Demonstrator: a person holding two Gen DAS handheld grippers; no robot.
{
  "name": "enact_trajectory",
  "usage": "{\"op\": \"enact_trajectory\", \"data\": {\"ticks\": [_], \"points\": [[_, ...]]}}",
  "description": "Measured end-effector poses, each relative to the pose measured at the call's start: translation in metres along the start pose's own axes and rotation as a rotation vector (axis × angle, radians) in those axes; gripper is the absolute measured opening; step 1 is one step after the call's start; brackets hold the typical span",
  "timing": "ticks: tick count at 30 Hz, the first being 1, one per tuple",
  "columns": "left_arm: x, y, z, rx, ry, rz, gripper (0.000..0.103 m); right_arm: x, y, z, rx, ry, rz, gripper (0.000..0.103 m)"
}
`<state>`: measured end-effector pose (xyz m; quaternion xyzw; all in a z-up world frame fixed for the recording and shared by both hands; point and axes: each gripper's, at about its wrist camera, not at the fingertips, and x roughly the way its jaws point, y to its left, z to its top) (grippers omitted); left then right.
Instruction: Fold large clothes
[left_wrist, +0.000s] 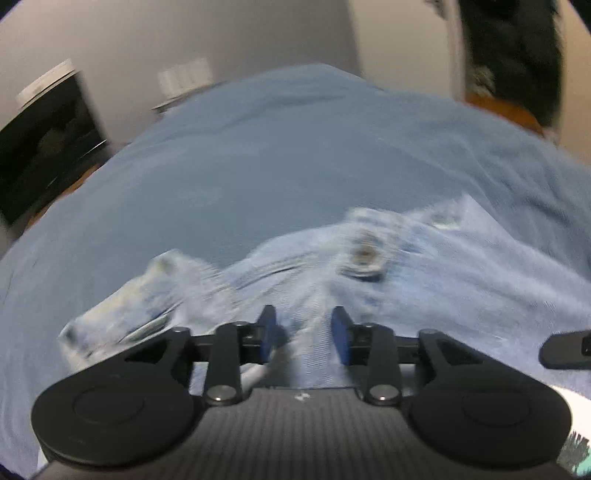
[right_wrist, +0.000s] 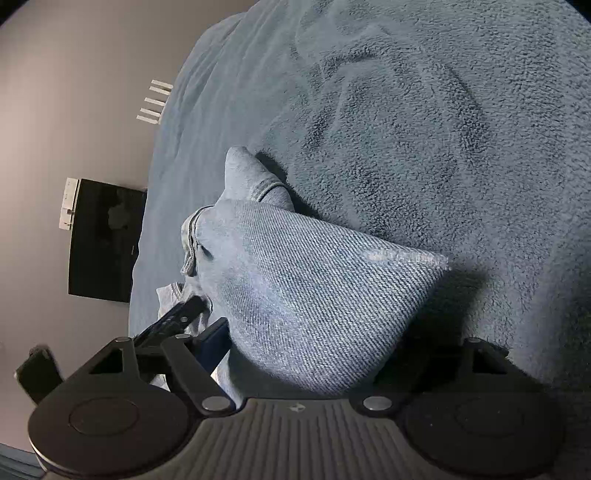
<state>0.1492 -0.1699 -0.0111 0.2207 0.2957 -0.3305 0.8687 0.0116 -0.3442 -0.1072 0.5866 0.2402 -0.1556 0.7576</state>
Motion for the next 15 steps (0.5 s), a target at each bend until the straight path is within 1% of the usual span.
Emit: {"op": "enact_trajectory", "data": {"ticks": [2, 4, 7, 9, 10, 13, 15], "points": [[-0.017, 0.026, -0.010, -0.094, -0.029, 0.013, 0.052, -0.001, -0.001, -0.001, -0.002, 0.000, 0.000, 0.080], [-0.032, 0.052, -0.022, -0.178, -0.039, 0.039, 0.052, -0.002, -0.002, -0.001, -0.003, 0.000, 0.000, 0.080], [-0.051, 0.090, -0.045, -0.294, -0.011, 0.046, 0.052, -0.002, -0.002, -0.001, -0.004, -0.001, -0.001, 0.080], [-0.058, 0.103, -0.054, -0.309, 0.012, 0.058, 0.052, -0.002, -0.001, -0.003, -0.007, -0.003, -0.002, 0.081], [-0.058, 0.108, -0.057, -0.307, 0.017, 0.047, 0.052, -0.002, 0.000, -0.002, -0.007, -0.004, -0.003, 0.081], [-0.060, 0.104, -0.059, -0.271, 0.015, -0.007, 0.052, -0.002, 0.000, -0.002, -0.007, -0.004, -0.004, 0.081], [-0.057, 0.095, -0.056, -0.248, 0.032, -0.065, 0.052, -0.002, 0.000, -0.002, -0.009, -0.005, -0.004, 0.081]]}}
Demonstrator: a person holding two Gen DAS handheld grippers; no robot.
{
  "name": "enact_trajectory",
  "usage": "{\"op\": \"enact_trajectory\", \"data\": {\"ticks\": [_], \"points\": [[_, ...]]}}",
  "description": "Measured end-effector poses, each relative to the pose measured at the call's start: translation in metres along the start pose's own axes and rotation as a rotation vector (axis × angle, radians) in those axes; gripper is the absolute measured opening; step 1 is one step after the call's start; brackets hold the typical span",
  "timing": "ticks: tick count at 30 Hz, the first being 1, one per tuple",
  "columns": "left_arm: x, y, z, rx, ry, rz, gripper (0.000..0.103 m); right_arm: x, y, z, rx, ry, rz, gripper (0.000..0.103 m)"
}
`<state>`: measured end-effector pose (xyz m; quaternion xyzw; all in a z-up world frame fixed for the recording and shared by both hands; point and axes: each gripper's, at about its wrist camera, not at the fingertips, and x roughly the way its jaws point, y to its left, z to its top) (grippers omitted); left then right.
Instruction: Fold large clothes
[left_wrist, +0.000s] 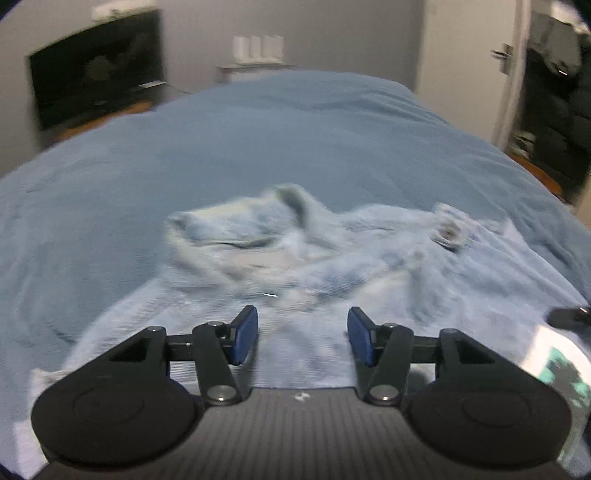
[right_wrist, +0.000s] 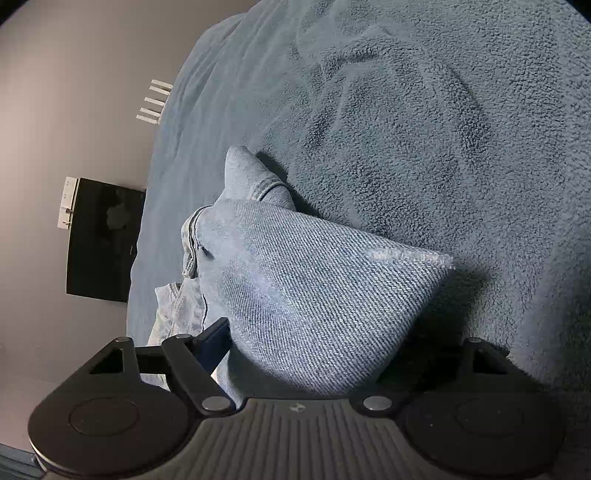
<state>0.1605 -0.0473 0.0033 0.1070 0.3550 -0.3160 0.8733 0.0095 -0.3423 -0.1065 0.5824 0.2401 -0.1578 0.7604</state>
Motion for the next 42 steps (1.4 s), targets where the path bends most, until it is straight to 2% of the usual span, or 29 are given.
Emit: {"op": "enact_trajectory", "data": {"ticks": [2, 5, 7, 8, 10, 13, 15, 17, 19, 21, 24, 28, 31, 32, 33, 35, 42], "points": [[0.009, -0.007, 0.000, 0.027, 0.055, -0.017, 0.052, 0.000, 0.001, -0.001, 0.000, -0.002, -0.002, 0.081], [0.012, -0.012, -0.002, 0.054, 0.072, -0.016, 0.051, 0.000, 0.001, -0.001, -0.001, -0.003, -0.003, 0.081], [0.011, -0.007, -0.002, 0.032, 0.072, -0.029, 0.027, 0.001, 0.001, -0.001, -0.001, -0.004, -0.005, 0.081], [0.009, -0.007, -0.003, 0.045, 0.069, -0.028, 0.011, 0.001, 0.001, -0.001, -0.002, -0.004, -0.005, 0.081], [0.003, -0.005, -0.003, 0.056, 0.016, -0.028, 0.009, 0.002, 0.002, -0.001, -0.001, -0.004, -0.005, 0.081], [-0.004, -0.002, -0.008, 0.010, -0.076, 0.058, 0.006, 0.002, 0.002, -0.001, -0.004, -0.005, -0.005, 0.082], [-0.001, 0.000, -0.012, -0.015, -0.071, 0.107, 0.006, 0.004, 0.003, -0.002, -0.005, -0.006, -0.006, 0.082], [0.005, -0.007, -0.016, 0.009, -0.039, 0.151, 0.013, 0.004, 0.002, -0.002, -0.005, -0.006, -0.006, 0.083], [0.002, -0.011, -0.014, 0.005, -0.046, 0.184, 0.023, 0.004, 0.001, -0.002, -0.003, -0.006, -0.006, 0.083], [-0.008, -0.012, -0.012, -0.039, -0.055, 0.214, 0.042, 0.004, 0.001, -0.002, 0.001, -0.006, -0.007, 0.083], [-0.042, -0.012, -0.015, -0.110, -0.095, 0.198, 0.052, 0.003, 0.002, -0.001, 0.007, -0.005, -0.006, 0.083], [-0.086, -0.021, -0.036, -0.215, -0.064, 0.174, 0.055, 0.001, 0.000, 0.001, 0.019, -0.003, 0.001, 0.083], [-0.111, -0.040, -0.066, -0.219, -0.003, 0.200, 0.055, -0.001, -0.003, 0.002, 0.020, 0.000, 0.008, 0.083], [-0.117, -0.044, -0.077, -0.220, 0.004, 0.205, 0.059, -0.002, -0.003, 0.002, 0.018, 0.001, 0.011, 0.083], [-0.119, -0.048, -0.087, -0.222, 0.015, 0.215, 0.061, -0.003, -0.003, 0.002, 0.014, 0.002, 0.017, 0.083], [-0.113, -0.054, -0.107, -0.204, 0.087, 0.260, 0.062, -0.007, -0.003, 0.000, 0.002, 0.006, 0.026, 0.082], [-0.138, -0.050, -0.135, -0.276, 0.053, 0.298, 0.064, -0.020, -0.006, -0.008, -0.027, 0.015, 0.043, 0.079]]}}
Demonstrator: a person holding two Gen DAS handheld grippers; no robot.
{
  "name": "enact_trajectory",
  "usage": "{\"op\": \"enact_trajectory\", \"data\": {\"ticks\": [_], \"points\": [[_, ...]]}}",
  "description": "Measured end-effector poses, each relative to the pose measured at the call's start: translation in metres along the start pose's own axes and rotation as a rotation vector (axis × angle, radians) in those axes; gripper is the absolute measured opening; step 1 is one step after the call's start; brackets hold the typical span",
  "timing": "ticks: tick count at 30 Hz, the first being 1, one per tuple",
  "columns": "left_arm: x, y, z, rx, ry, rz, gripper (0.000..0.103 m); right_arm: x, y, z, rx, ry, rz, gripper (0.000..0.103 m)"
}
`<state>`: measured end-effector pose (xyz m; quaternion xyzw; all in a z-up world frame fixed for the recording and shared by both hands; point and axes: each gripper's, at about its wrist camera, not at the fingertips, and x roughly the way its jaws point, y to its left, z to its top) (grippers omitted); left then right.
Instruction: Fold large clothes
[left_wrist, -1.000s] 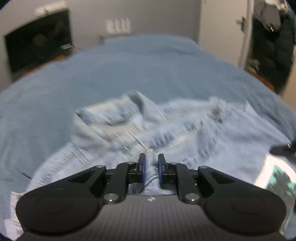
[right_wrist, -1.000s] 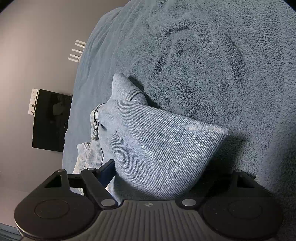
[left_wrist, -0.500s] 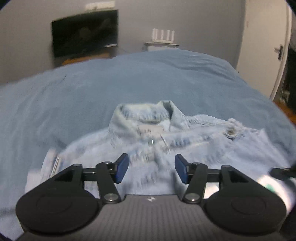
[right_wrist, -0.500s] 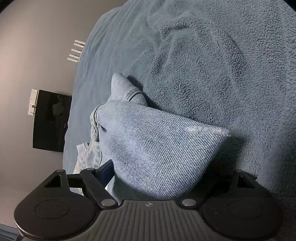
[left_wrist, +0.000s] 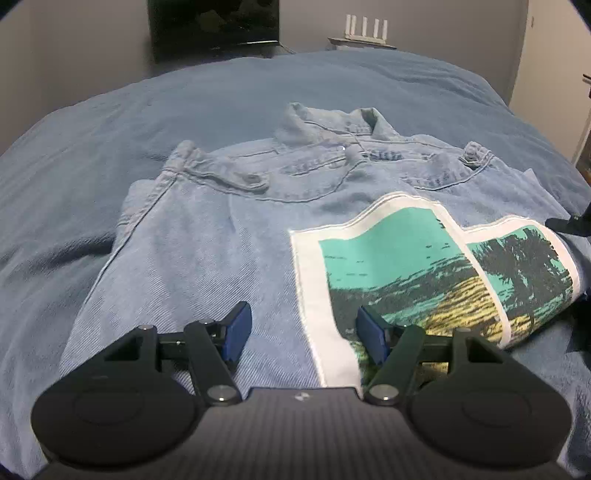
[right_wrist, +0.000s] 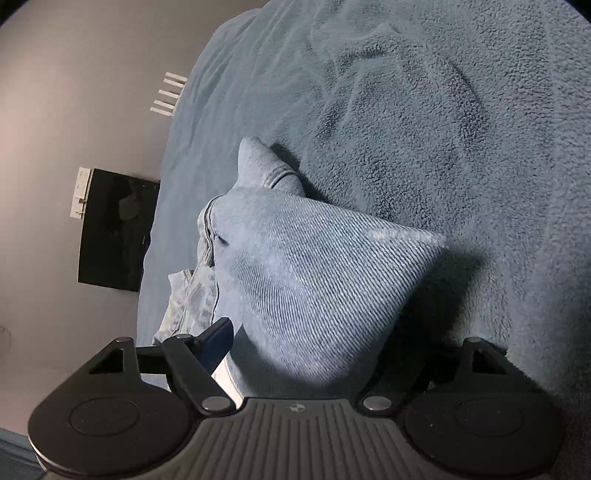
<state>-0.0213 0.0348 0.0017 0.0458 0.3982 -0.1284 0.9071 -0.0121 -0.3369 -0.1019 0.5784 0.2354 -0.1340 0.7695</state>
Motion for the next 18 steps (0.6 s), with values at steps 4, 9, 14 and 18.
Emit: {"op": "enact_trajectory", "data": {"ticks": [4, 9, 14, 18], "points": [[-0.012, 0.004, -0.003, -0.037, -0.028, 0.010, 0.064, -0.008, -0.004, 0.001, 0.008, -0.019, 0.003, 0.066], [-0.032, -0.010, 0.000, -0.027, -0.176, -0.143, 0.065, -0.013, -0.005, -0.003, 0.018, -0.019, 0.030, 0.070], [-0.007, -0.036, 0.007, 0.029, -0.133, -0.211, 0.065, -0.010, -0.006, -0.012, 0.025, 0.031, 0.049, 0.078], [0.020, -0.053, -0.001, 0.157, -0.049, -0.146, 0.068, -0.015, -0.007, -0.015, 0.030, 0.001, 0.059, 0.078]]}}
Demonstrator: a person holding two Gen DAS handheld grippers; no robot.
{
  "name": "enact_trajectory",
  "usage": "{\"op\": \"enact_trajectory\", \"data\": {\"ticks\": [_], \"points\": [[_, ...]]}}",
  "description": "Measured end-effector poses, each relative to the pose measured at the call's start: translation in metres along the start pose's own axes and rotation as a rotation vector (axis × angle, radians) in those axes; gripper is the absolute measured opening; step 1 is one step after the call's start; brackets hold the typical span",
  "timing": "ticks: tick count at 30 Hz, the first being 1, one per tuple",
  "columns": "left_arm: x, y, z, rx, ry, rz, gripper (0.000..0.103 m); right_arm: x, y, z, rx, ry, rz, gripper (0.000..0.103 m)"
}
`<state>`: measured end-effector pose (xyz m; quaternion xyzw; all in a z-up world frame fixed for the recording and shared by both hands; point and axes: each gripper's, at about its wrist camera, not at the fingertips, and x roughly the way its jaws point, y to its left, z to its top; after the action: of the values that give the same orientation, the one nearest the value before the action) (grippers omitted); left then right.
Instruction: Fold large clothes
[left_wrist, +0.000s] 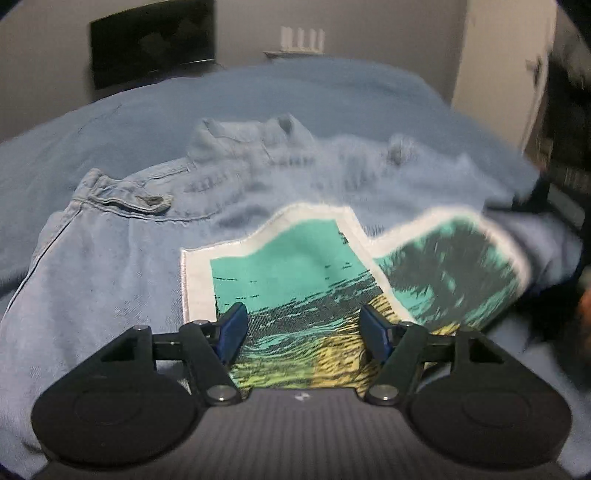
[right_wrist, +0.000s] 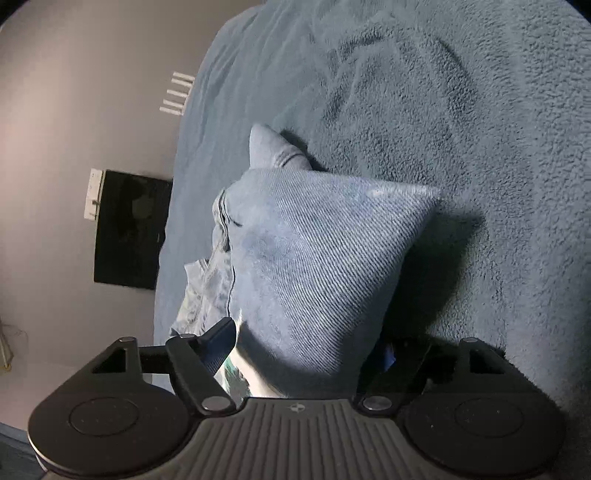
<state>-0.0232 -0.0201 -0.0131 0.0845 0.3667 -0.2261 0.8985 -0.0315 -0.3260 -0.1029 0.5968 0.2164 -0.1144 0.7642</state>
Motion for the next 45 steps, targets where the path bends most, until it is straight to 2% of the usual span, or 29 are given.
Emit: {"op": "enact_trajectory", "data": {"ticks": [3, 7, 9, 10, 14, 16, 19, 22, 25, 29, 35, 37, 42, 45], "points": [[0.005, -0.010, -0.004, 0.068, -0.001, 0.037, 0.069, -0.002, 0.009, -0.004, -0.060, -0.058, -0.033, 0.076], [-0.017, 0.012, -0.002, -0.019, -0.048, -0.007, 0.070, -0.008, 0.024, -0.013, -0.190, -0.120, -0.070, 0.073], [-0.042, 0.033, -0.002, -0.049, -0.078, 0.044, 0.070, -0.012, 0.033, -0.017, -0.251, -0.141, -0.069, 0.070], [-0.051, 0.046, 0.000, -0.059, -0.081, 0.076, 0.070, -0.015, 0.039, -0.021, -0.296, -0.153, -0.071, 0.065], [-0.079, 0.102, -0.006, -0.165, -0.042, 0.197, 0.071, -0.030, 0.063, -0.040, -0.482, -0.206, -0.043, 0.055], [-0.074, 0.123, -0.015, -0.209, 0.037, 0.241, 0.071, -0.033, 0.065, -0.041, -0.498, -0.208, -0.050, 0.049], [-0.049, 0.138, -0.027, -0.284, 0.160, 0.189, 0.074, -0.037, 0.071, -0.044, -0.535, -0.205, -0.082, 0.044], [-0.049, 0.145, -0.027, -0.322, 0.153, 0.172, 0.076, -0.042, 0.099, -0.058, -0.675, -0.221, -0.108, 0.040], [-0.058, 0.153, -0.029, -0.370, 0.099, 0.139, 0.077, -0.053, 0.137, -0.078, -0.833, -0.242, -0.101, 0.037], [-0.074, 0.173, -0.033, -0.489, 0.000, 0.087, 0.077, -0.061, 0.197, -0.122, -1.048, -0.270, -0.069, 0.035], [-0.090, 0.201, -0.036, -0.606, -0.127, 0.145, 0.077, -0.056, 0.260, -0.230, -1.461, -0.254, 0.025, 0.030], [-0.093, 0.211, -0.038, -0.653, -0.157, 0.158, 0.077, -0.045, 0.263, -0.267, -1.610, -0.219, 0.035, 0.027], [-0.099, 0.227, -0.042, -0.704, -0.206, 0.179, 0.077, -0.012, 0.234, -0.340, -1.893, -0.038, 0.014, 0.024], [-0.099, 0.231, -0.044, -0.726, -0.207, 0.145, 0.077, -0.010, 0.210, -0.368, -2.036, -0.068, 0.028, 0.024]]}}
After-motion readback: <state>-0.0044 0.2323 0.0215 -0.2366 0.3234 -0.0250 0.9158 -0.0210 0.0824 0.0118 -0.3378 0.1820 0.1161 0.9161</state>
